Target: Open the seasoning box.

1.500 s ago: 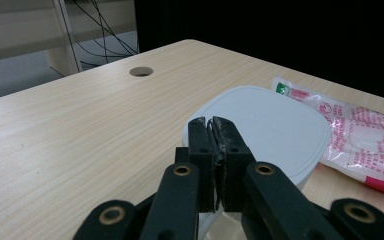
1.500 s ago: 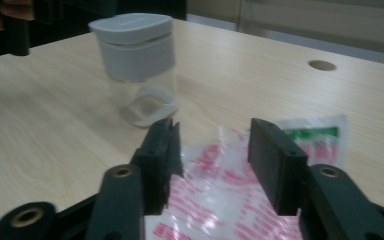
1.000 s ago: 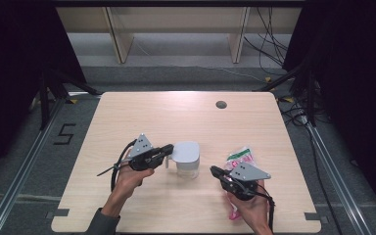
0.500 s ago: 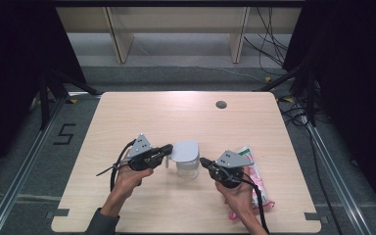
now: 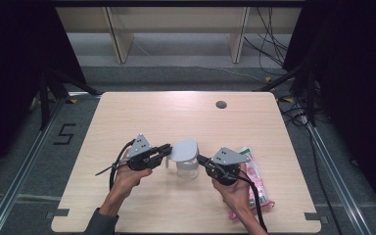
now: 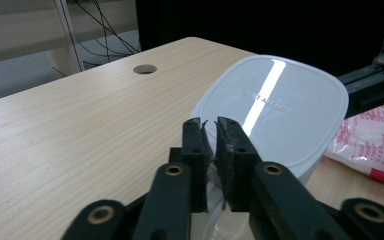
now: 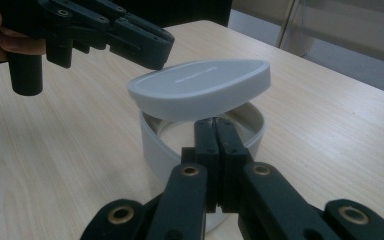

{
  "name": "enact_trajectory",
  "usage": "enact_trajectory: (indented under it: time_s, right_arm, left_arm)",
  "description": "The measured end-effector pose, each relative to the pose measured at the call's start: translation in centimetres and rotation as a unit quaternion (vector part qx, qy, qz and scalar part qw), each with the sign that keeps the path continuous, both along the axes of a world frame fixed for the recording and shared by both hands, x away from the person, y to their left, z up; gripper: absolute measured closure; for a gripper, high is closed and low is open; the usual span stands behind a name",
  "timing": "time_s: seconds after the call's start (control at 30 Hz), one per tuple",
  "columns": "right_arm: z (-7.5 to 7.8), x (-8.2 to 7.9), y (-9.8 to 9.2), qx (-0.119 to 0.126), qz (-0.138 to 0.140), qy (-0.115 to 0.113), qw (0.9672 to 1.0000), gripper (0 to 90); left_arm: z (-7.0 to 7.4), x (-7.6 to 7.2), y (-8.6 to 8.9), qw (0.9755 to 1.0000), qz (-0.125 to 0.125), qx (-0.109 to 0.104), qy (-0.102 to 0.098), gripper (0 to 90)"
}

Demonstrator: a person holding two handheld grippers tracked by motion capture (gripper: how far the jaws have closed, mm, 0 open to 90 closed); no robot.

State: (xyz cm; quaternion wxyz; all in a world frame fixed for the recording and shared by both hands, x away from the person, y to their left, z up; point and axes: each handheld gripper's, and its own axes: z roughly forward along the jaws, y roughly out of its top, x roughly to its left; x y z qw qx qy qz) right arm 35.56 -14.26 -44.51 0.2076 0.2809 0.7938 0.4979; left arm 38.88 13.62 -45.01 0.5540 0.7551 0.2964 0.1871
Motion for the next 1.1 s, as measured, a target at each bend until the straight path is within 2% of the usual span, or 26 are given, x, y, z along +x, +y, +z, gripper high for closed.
enact_trajectory:
  time_s: [0.03,0.07,0.1,0.17,0.2,0.3,0.37,0.43,0.47,0.5,0.57,0.63,0.67,0.7,0.73,0.77,0.8,0.83,0.9,1.1]
  right_arm:
    - [0.0,0.1,0.2,0.000,0.005,0.003,1.0000,90.0]
    - [0.0,0.2,0.2,0.000,0.002,-0.009,1.0000,90.0]
    - [0.0,0.2,0.3,0.005,-0.002,-0.007,1.0000,90.0]
    - [0.2,0.3,0.4,-0.005,0.005,-0.014,0.9999,90.0]
    - [0.2,0.2,0.6,-0.001,0.007,-0.006,1.0000,90.0]
    - [0.3,0.3,0.8,-0.006,0.014,-0.009,0.9998,90.0]
    - [0.4,0.2,1.1,-0.001,0.010,-0.001,1.0000,90.0]
    - [0.6,0.2,1.4,0.002,0.007,-0.001,1.0000,90.0]
    - [0.6,0.2,1.5,0.006,0.014,-0.001,0.9999,90.0]
    - [0.7,0.3,1.5,0.001,0.015,-0.013,0.9998,90.0]
    - [0.7,0.3,1.7,0.000,0.016,-0.008,0.9998,90.0]
    - [0.9,0.4,1.9,0.001,0.015,-0.018,0.9997,90.0]
    - [0.9,0.4,1.9,0.001,0.015,-0.018,0.9997,90.0]
    - [1.1,0.2,2.2,0.007,0.013,-0.002,0.9999,90.0]
    - [1.1,0.2,2.2,0.007,0.013,-0.002,0.9999,90.0]
    - [1.3,0.4,2.4,0.004,0.021,-0.024,0.9995,90.0]
    - [1.3,0.4,2.4,0.004,0.021,-0.024,0.9995,90.0]
    - [1.4,0.3,2.4,0.005,0.018,-0.019,0.9996,90.0]
    - [1.6,0.3,2.7,0.006,0.024,-0.034,0.9991,90.0]
    - [1.9,0.4,3.0,0.009,0.026,-0.027,0.9993,90.0]
  left_arm:
    - [0.3,-0.1,0.4,1.0000,0.000,0.002,0.000,75.7]
    - [0.7,-0.2,1.0,1.0000,0.003,0.000,-0.001,73.8]
    - [0.7,-0.2,1.2,0.9999,0.008,0.007,-0.004,73.1]
    - [0.7,-0.3,1.3,0.9999,0.009,0.013,-0.003,72.1]
    - [0.7,-0.3,1.4,0.9999,0.008,0.015,-0.003,71.4]
    - [0.7,-0.4,1.4,0.9998,0.002,0.020,-0.005,69.8]
    - [0.8,-0.6,1.5,0.9998,0.002,0.022,-0.003,68.9]
    - [0.8,-0.9,1.8,0.9994,0.003,0.033,-0.002,64.6]
    - [0.8,-0.9,1.8,0.9994,0.003,0.033,-0.002,62.9]
    - [0.7,-1.3,2.0,0.9994,0.006,0.033,0.002,62.1]
    - [0.6,-1.4,2.2,0.9993,-0.002,0.036,-0.002,61.2]
    - [0.5,-1.8,2.5,0.9991,-0.002,0.043,-0.001,58.8]
    - [0.3,-1.9,2.6,0.9992,0.001,0.039,0.004,58.8]
    - [0.1,-2.1,2.8,0.9993,0.004,0.037,0.008,57.0]
    - [0.0,-2.2,2.9,0.9992,0.003,0.038,0.010,57.0]
    - [-0.1,-2.3,3.0,0.9991,0.009,0.041,0.011,55.6]
    - [-0.3,-2.3,3.0,0.9989,0.010,0.044,0.012,55.6]
    - [-0.5,-2.4,2.9,0.9991,0.011,0.038,0.015,54.6]
    - [-0.7,-2.8,2.7,0.9990,0.009,0.040,0.019,52.7]
    - [-1.3,-3.9,2.1,0.9983,-0.001,0.054,0.023,46.4]
